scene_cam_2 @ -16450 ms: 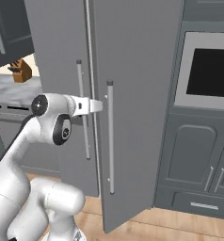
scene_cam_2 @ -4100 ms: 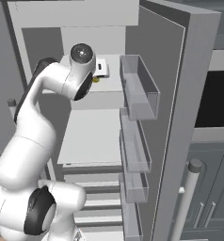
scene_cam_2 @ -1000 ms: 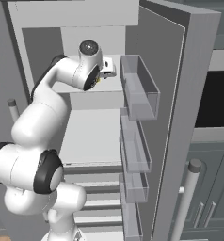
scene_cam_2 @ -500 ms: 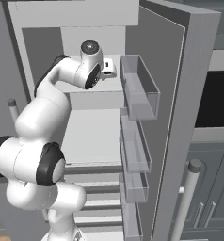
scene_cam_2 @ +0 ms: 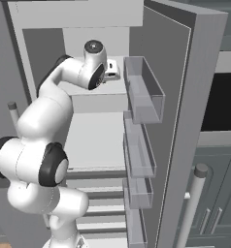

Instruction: There is a bowl on the dining counter. Grab a lemon wedge from the fridge and place it in the bowl. Then get the liquor bottle and glass cup from the cabinet and place them next to the bowl.

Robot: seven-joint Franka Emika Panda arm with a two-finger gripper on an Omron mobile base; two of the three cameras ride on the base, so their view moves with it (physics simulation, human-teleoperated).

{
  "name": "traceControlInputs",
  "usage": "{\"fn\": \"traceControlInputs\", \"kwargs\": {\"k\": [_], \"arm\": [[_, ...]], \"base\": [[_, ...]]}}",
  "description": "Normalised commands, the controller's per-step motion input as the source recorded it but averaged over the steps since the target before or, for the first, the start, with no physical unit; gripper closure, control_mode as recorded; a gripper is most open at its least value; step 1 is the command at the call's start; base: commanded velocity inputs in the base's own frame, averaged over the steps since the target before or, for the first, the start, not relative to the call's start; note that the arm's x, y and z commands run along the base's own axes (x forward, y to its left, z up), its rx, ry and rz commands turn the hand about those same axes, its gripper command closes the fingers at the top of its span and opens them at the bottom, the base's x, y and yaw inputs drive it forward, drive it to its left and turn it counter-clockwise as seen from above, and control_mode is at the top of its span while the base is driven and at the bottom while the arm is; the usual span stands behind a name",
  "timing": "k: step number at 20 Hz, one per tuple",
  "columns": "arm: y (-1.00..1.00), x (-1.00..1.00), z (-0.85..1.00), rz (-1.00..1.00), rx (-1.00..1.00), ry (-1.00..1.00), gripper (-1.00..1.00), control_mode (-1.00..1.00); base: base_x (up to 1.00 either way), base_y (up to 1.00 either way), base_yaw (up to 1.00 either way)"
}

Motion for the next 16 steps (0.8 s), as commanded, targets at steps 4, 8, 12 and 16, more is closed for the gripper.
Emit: {"fn": "traceControlInputs", "kwargs": {"k": [4, 8, 12, 16], "arm": [[0.00, -0.21, 0.08, 0.00, 0.00, -0.09, 1.00, -1.00], [0.00, -0.42, 0.25, 0.00, 0.00, -0.18, 1.00, -1.00], [0.00, -0.07, 0.01, 0.00, 0.00, -0.01, 1.00, -1.00], [0.00, -0.04, 0.00, 0.00, 0.00, 0.00, 1.00, -1.00]], "base": [[0.00, 0.00, 0.00], [0.00, 0.00, 0.00], [0.00, 0.00, 0.00], [0.00, 0.00, 0.00]]}}
